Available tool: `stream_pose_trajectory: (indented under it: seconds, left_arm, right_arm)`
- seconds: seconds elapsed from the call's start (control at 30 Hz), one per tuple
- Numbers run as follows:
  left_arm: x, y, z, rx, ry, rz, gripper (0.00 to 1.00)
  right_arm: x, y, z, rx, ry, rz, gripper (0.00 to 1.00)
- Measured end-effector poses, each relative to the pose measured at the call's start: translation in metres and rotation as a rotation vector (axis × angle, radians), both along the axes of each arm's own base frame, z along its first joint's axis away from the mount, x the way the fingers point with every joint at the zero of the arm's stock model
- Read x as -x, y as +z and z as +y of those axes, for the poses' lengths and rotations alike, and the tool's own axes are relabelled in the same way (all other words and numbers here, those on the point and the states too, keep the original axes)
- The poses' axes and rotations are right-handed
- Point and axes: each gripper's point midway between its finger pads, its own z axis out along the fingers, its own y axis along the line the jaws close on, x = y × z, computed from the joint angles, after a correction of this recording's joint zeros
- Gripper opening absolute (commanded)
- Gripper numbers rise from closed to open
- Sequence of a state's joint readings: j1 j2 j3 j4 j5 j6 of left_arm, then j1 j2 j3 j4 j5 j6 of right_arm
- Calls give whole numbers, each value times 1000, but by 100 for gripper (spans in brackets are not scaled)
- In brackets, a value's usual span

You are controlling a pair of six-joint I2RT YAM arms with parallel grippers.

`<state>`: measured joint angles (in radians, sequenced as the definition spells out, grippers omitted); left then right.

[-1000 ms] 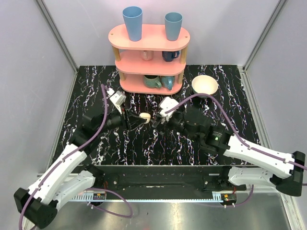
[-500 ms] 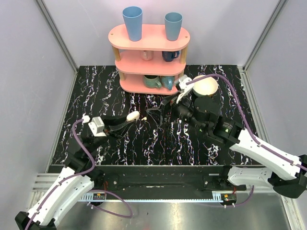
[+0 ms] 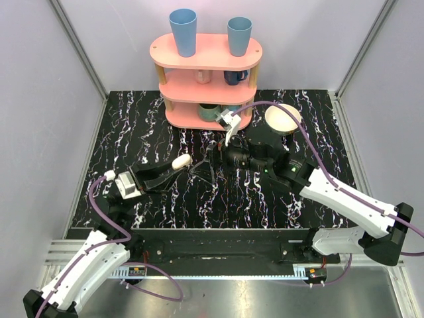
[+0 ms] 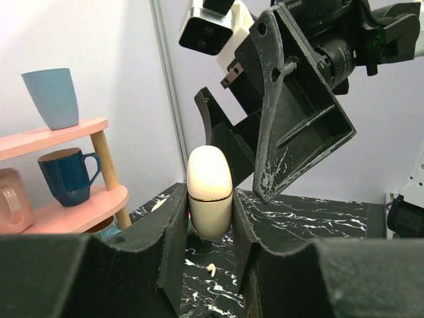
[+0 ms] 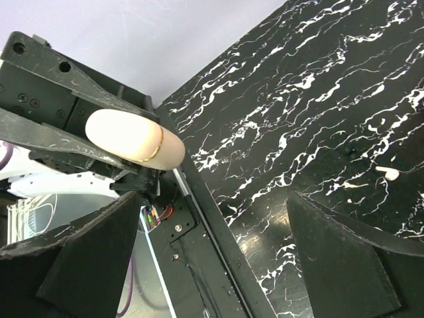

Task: Insert the wireless bluetooth earbuds into the charging case
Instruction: Pass from the left arm to the right

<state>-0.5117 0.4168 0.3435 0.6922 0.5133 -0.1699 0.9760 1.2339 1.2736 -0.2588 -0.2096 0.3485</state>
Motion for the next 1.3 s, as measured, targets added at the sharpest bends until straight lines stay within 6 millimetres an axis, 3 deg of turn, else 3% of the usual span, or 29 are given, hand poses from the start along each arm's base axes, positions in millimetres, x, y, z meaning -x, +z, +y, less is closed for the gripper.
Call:
stream_pose_trajectory:
  seconds: [0.33, 0.73, 1.1, 1.3]
  left_arm:
    - [6, -4, -8, -23, -64, 5, 0]
    - [9, -10, -14, -47, -100, 15, 0]
    - [-2, -15, -13, -75, -51, -1, 0]
    - [-6, -15, -12, -71, -31, -6, 0]
  right_arm:
    - [2, 19, 6, -46, 28, -24, 100]
    - [7, 21, 16, -72, 74, 12, 100]
    - [12, 41, 23, -222, 10, 276, 100]
    - [5, 29, 26, -265, -41, 432, 100]
